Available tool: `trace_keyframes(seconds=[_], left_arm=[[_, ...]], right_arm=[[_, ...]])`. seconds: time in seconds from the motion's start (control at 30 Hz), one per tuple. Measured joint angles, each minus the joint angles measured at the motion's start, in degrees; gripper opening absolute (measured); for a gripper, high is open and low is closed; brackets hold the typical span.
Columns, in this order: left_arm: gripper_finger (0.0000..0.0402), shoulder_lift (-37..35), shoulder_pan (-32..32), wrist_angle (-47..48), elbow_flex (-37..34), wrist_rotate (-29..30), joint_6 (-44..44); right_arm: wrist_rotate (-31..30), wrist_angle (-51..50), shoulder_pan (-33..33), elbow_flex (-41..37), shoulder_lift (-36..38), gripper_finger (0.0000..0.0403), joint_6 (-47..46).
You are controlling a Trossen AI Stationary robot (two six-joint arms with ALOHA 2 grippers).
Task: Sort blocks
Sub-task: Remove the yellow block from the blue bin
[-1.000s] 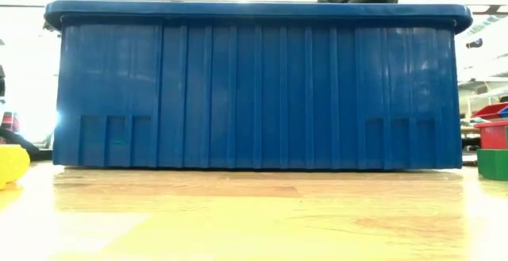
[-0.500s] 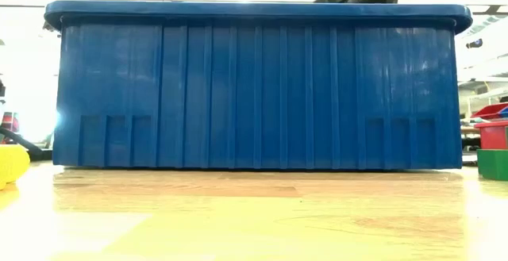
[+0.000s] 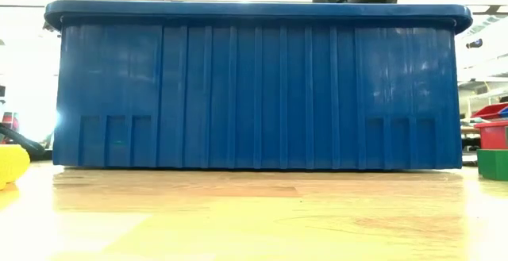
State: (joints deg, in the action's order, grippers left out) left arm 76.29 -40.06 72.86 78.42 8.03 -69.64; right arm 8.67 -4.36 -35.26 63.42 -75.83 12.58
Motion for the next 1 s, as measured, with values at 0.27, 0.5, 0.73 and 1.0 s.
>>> trace_keyframes(seconds=[0.27, 0.5, 0.73, 1.0], left_arm=[[0.0145, 0.0, -2.5, -16.6, -17.8, -3.5, -0.7], [0.0149, 0.0, -0.9, -17.4, -24.5, -2.6, -1.5], [0.0191, 0.0, 0.9, -17.7, -24.8, 0.1, -1.3], [0.0247, 0.0, 4.7, -17.6, -20.1, -4.2, -1.2]], right_arm=[[0.0, 0.0, 0.3, 0.0, 0.0, 0.0238, 0.0], [0.0, 0.0, 0.3, 0.0, 0.0, 0.0238, 0.7], [0.0, 0.0, 0.3, 0.0, 0.0, 0.0238, 1.0], [0.0, 0.3, 0.3, 0.0, 0.0, 0.0238, 1.1]])
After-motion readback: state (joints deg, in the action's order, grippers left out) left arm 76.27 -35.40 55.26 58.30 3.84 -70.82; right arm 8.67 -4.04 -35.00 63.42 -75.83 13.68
